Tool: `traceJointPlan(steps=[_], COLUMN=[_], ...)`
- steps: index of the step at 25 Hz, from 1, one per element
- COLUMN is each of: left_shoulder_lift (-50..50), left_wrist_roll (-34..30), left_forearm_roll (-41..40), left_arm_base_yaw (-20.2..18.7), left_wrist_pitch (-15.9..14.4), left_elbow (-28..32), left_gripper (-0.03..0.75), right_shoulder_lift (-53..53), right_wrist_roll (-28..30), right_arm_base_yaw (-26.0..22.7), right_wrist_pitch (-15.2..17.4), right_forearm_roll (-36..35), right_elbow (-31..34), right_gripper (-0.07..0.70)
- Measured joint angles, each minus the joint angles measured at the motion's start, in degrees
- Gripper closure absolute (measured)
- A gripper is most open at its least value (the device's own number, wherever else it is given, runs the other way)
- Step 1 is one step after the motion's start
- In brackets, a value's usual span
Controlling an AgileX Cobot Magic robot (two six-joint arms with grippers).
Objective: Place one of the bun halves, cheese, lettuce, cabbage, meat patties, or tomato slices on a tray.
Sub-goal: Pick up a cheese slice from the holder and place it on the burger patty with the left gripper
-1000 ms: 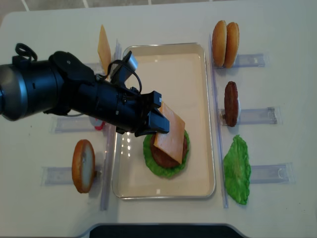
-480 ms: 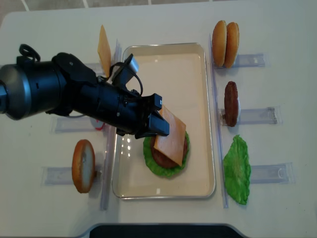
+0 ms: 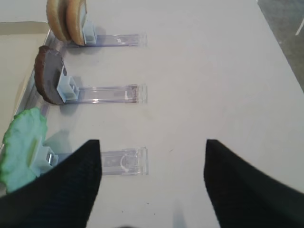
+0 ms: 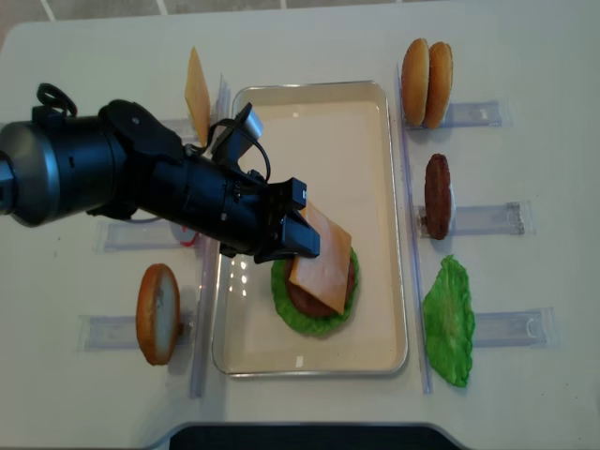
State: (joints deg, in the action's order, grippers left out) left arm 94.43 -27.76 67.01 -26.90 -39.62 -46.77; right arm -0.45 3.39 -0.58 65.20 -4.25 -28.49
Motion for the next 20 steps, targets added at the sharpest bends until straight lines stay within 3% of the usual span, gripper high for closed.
traceJointPlan(steps=[10, 20], left_shoulder_lift=[0.00, 0.00], left_wrist_roll=[0.11, 2.91], left_forearm_roll=[-0.06, -2.44], left_arm_base_yaw=[0.00, 0.00], left_wrist_pitch=[0.06, 0.06], left_elbow=[0.00, 0.00], left_gripper=[0.568, 0.414], right_shoulder_lift=[0.00, 0.00], right_wrist_roll=[0.00, 0.00], right_arm_base_yaw=[0.00, 0.00], right_wrist_pitch=[0.00, 0.00], right_forearm_roll=[0.00, 0.00], right_elbow=[0.00, 0.00], right_gripper=[0.160, 0.160])
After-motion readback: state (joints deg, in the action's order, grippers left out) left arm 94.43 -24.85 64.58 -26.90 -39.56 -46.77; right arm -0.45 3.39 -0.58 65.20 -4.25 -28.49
